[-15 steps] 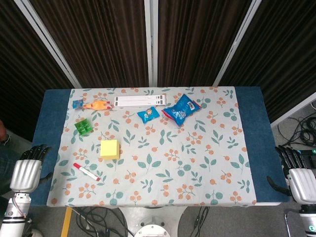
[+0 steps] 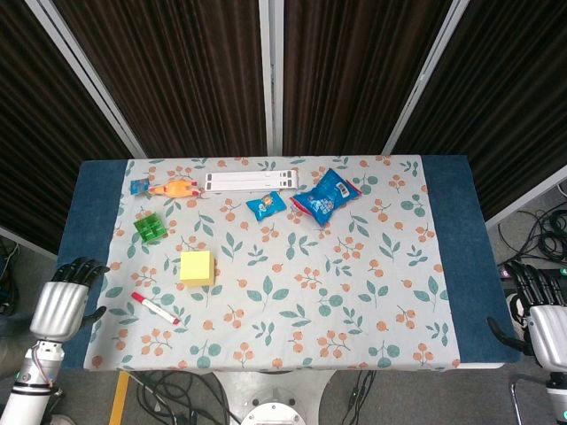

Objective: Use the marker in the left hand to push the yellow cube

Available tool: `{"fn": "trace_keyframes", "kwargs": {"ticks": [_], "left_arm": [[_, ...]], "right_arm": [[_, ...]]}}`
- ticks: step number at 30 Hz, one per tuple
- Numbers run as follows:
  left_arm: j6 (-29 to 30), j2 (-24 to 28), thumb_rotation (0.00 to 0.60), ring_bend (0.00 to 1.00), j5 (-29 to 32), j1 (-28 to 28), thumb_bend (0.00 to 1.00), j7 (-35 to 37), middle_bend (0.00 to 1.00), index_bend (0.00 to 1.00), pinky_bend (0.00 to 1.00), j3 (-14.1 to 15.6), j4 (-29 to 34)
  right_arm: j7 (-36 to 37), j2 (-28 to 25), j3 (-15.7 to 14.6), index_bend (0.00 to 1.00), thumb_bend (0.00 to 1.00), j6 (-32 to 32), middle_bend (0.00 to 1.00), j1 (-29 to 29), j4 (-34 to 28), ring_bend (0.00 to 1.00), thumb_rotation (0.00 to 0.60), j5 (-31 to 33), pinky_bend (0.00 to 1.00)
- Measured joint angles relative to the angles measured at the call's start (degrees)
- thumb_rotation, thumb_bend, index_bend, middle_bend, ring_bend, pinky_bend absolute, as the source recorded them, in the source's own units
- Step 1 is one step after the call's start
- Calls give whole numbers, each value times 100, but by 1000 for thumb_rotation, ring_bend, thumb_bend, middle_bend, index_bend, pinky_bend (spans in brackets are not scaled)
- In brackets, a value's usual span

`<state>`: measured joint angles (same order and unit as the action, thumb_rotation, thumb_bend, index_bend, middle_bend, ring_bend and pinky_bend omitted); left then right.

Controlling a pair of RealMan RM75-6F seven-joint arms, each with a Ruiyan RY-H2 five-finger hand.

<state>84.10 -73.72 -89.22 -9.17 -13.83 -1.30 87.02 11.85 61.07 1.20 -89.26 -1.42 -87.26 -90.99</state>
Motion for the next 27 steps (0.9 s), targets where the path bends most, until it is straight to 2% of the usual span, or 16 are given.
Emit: {"fn": "trace_keyframes", "kwargs": {"ticks": [5, 10, 19, 27], "left_arm": [[-263, -209, 600, 231, -473, -319, 188, 193, 412, 387, 284, 100, -514], [-765, -441, 600, 231, -795, -666, 190, 217, 414, 405, 284, 277, -930], [-1548, -871, 600, 251, -779, -1055, 198, 78, 454, 461, 284, 439, -1380], [-1777, -1171, 600, 293, -642, -1199, 215, 8, 502, 512, 285, 466, -1735]], "right_arm": [[19, -3, -1, 0, 199, -5, 54, 3, 14, 0, 544, -13, 0], [27, -6, -9, 0, 199, 5, 55, 10, 13, 0, 547, -7, 0], [67, -12, -14, 0, 200, 26, 60, 26, 26, 0, 546, 23, 0], [100, 5, -11, 0, 199, 70, 60, -2, 53, 0, 546, 15, 0]]}}
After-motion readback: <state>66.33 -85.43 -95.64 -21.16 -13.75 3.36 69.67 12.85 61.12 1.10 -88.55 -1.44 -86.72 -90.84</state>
